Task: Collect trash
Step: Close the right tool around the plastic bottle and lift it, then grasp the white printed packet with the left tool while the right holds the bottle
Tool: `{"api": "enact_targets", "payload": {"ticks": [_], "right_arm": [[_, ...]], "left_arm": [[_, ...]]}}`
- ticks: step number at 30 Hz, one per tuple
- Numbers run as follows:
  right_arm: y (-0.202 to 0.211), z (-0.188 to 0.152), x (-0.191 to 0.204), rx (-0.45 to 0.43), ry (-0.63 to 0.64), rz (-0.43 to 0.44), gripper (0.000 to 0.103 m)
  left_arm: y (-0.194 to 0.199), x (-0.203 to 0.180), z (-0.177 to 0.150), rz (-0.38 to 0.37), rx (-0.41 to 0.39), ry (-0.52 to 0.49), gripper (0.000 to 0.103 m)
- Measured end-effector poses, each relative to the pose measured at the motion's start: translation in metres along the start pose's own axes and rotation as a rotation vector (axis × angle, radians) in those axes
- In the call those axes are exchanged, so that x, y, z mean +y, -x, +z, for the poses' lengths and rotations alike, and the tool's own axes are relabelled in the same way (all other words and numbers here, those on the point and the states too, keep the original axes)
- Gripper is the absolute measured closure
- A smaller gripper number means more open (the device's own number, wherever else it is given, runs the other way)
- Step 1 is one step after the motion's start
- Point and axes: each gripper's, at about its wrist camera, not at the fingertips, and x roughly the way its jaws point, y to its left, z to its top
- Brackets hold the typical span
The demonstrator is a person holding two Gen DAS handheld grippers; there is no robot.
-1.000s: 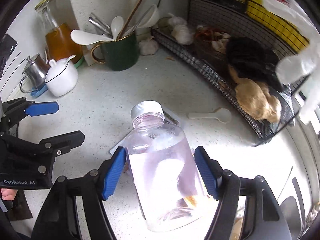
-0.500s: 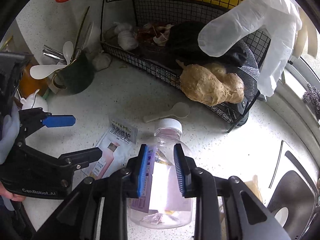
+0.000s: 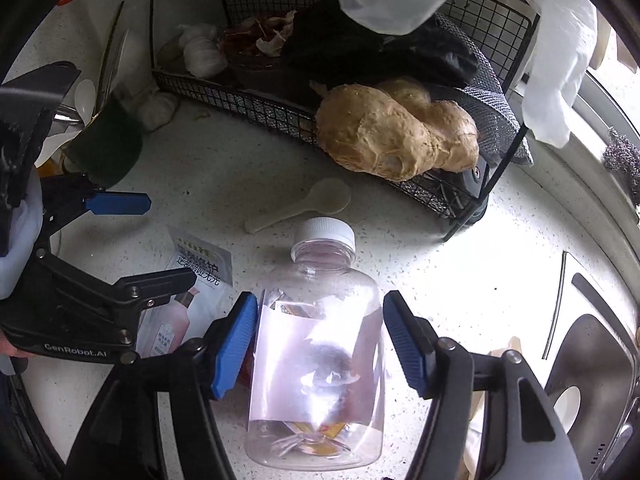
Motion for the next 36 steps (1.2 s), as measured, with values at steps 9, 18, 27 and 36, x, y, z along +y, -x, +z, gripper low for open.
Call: {"api": "enact_targets", "payload": {"ticks": [9, 18, 27, 36], "right_arm": [[-0.011, -0.006, -0.010, 0.018, -0.038, 0.007, 0.036], [-0.010, -0.016, -0.015, 0.020, -0.053, 0.013, 0.036], [-0.012, -0.035, -0.012, 0.038, -0.057, 0.022, 0.035], [-0.014, -0.048, -0.005, 0.056, -0.039, 0.021, 0.025]], "left_arm": [[-0.019, -0.008, 0.015, -0.062, 0.027, -0.125, 0.024], [-0.016, -0.018, -0.004, -0.096, 0.035, -0.091, 0.080], [0.004, -0.031, -0.029, -0.111, 0.006, 0.049, 0.100], [0.019, -0.046, -0.053, -0.093, -0.046, 0.187, 0.102]]}}
